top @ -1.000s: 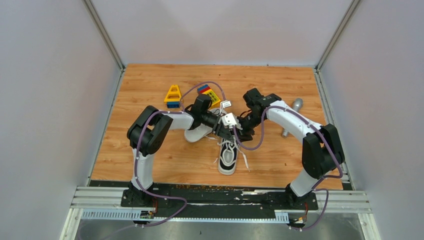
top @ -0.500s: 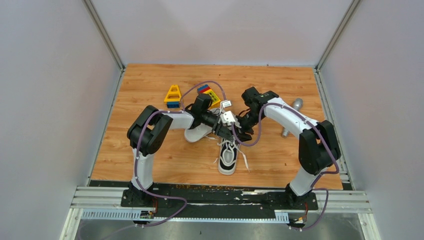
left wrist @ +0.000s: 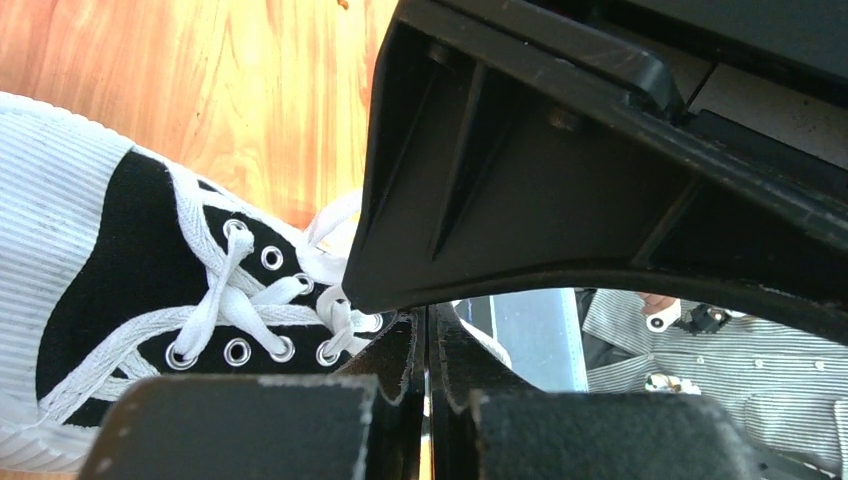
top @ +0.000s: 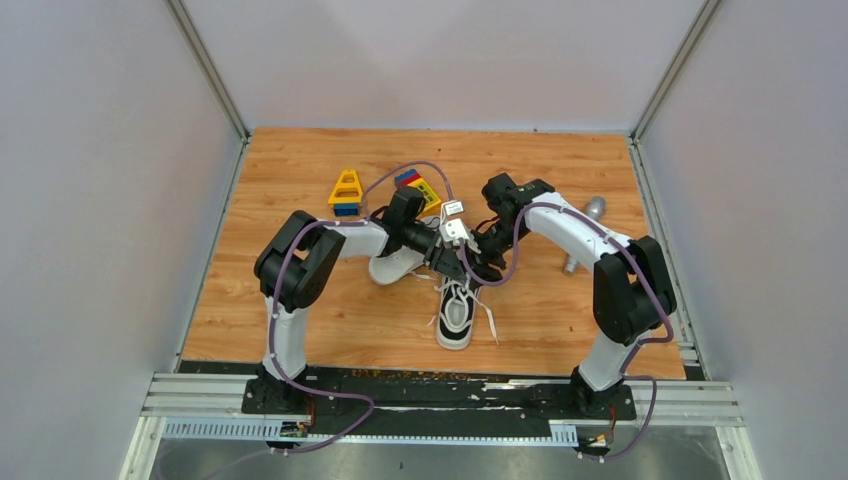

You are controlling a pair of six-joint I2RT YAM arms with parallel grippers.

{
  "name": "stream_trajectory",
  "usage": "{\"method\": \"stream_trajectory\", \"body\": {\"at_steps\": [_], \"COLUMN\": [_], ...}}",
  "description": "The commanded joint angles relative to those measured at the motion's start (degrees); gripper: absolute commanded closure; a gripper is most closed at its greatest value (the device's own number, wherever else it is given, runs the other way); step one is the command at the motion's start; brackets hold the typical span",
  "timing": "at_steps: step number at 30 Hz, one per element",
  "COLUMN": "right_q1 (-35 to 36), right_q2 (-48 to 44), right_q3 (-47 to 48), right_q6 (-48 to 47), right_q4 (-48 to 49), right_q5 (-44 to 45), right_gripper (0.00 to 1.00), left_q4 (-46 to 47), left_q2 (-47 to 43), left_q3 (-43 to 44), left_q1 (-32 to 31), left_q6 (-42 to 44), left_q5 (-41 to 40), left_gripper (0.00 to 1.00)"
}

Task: Tie the shoes
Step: Cross the shoelace with the shoelace.

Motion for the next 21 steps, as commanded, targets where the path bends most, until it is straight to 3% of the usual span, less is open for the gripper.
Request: {"method": "stream_trajectory", "body": {"at_steps": [1,8,13,21], "right_q1": [0.31,0.4,0.55,0.91], "right_q2": [0.15,1.3,1.23,0.93], "right_q3": [1.73,1.87,2.19,1.23], "right_q6": [1.51,4.11,5.97,5.95], "right_q4": [-1.54,-1.3,-1.72,-2.77], "right_q5": [-3.84,-3.88,-4.58,-4.45], "right_gripper": [0.53,0.58,0.54,0.56], "left_q4": [0.21,0.07,-0.53,-9.77], "left_q2": [0.4,0.45,0.42,0.49], "left_q3": [1.84,2.11,2.25,4.82], "left_q1": [-0.19,-0.2,-0.25,-0.19], "left_q6": [1.54,1.6,2.64,9.75], "left_q5": [1.78,1.74,1.6,1.12], "left_gripper": [1.0,1.0,1.0,1.0]}}
